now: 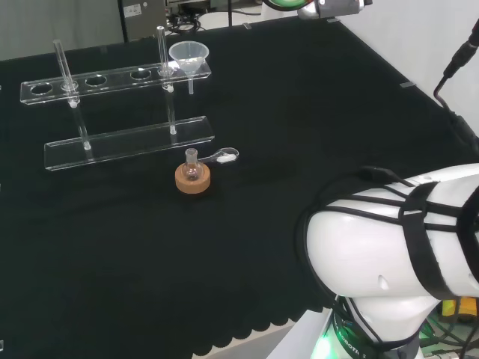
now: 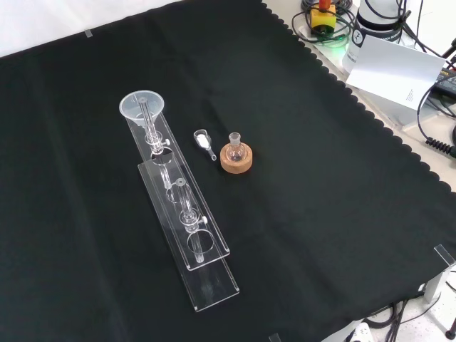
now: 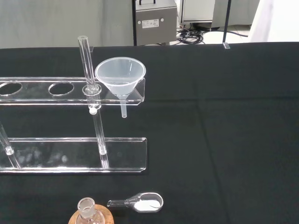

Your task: Pick up the funnel from the transparent funnel stand.

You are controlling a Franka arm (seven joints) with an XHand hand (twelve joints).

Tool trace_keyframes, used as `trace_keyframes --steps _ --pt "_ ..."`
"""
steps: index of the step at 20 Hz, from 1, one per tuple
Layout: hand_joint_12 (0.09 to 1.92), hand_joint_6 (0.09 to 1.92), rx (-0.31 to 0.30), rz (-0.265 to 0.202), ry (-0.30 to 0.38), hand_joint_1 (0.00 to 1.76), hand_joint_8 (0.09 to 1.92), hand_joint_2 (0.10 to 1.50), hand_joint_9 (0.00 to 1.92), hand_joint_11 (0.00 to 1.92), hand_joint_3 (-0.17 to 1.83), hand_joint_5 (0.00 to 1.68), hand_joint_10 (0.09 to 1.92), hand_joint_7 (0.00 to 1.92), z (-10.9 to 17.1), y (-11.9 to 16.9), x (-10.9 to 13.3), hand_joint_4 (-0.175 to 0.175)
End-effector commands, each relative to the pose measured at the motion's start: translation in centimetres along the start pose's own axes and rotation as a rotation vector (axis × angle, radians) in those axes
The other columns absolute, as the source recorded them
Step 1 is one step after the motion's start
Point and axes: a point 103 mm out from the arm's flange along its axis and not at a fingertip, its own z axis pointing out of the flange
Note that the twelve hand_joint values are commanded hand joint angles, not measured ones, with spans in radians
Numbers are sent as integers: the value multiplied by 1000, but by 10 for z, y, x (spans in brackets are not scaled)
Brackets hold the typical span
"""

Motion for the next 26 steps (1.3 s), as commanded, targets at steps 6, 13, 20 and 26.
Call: trace_keyframes --steps 6,13,20,26 --pt "1347 87 -26 -5 -83 2 229 1180 61 0 442 166 617 0 -2 -12 41 26" --pt "1348 87 -13 23 -100 0 228 1186 63 0 433 169 614 0 -1 -7 34 26" --pt "1350 87 -6 44 -64 0 232 1185 63 0 422 169 612 0 8 21 -31 26" --pt "1351 87 9 50 -59 0 237 1183 65 0 413 168 611 2 12 61 -80 26"
